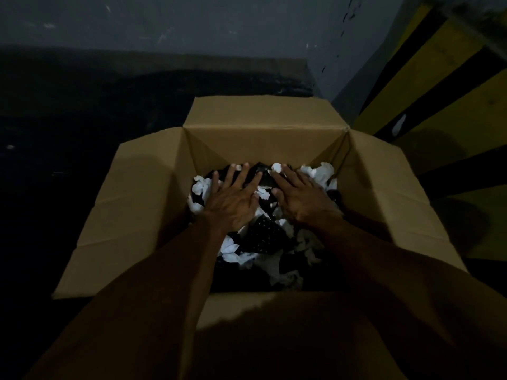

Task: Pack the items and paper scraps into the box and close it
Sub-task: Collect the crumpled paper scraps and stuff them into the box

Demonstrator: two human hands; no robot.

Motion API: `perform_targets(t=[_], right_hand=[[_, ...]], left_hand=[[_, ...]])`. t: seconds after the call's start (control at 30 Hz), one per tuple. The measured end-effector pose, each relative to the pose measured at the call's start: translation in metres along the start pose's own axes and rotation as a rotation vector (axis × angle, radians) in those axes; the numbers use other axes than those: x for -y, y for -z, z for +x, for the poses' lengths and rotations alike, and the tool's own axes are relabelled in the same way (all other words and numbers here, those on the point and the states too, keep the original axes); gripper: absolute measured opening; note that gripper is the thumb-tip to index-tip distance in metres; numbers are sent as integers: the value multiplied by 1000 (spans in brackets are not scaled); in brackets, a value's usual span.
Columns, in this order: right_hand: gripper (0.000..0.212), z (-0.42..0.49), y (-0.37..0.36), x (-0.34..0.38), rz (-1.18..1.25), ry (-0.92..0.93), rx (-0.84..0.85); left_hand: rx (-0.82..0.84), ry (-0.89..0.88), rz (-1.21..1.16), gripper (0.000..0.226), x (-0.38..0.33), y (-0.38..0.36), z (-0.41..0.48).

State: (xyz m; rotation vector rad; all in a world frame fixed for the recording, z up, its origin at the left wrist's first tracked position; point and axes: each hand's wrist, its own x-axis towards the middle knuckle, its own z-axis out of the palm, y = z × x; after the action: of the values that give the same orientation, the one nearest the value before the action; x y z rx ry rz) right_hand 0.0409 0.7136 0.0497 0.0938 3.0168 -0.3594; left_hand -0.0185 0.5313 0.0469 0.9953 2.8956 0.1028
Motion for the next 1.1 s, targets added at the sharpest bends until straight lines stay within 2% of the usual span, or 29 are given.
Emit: perform_targets(t=[0.1, 0.17, 0.2, 0.27, 0.33, 0.53, 0.67, 0.8, 0.93, 1.0, 1.1], right_hand=[[57, -10, 22, 0, -79, 8, -222], [53, -14, 26, -4, -106, -55, -304], [56, -17, 24, -6, -74, -98, -281], [73, -22, 13, -8, 75, -242, -146], [84, -27, -4, -11, 120, -340, -14], [84, -27, 6, -12, 136, -318, 115], [90, -44, 36, -2, 232, -300, 117], [100, -63, 42, 3, 146, -285, 217], [96, -82, 30, 4, -17, -242, 427], [93, -85, 29, 4, 7, -267, 498], [94, -85, 40, 3, 0, -245, 488]], left_hand=[[-14, 71, -1, 57, -3, 18, -8], [-19, 146, -47, 63, -7, 26, -14], [-5, 180, -71, 67, -10, 27, -18], [56, 236, -111, 74, -15, 22, -27], [125, 290, -147, 77, -17, 12, -34], [236, 323, -190, 79, -17, 19, -31], [264, 329, -202, 99, -13, 40, -41], [222, 285, -164, 120, -19, 39, -64], [499, 256, -114, 139, -22, 31, -73], [554, 260, -104, 134, -24, 35, -73], [518, 259, -45, 124, -26, 44, -73]])
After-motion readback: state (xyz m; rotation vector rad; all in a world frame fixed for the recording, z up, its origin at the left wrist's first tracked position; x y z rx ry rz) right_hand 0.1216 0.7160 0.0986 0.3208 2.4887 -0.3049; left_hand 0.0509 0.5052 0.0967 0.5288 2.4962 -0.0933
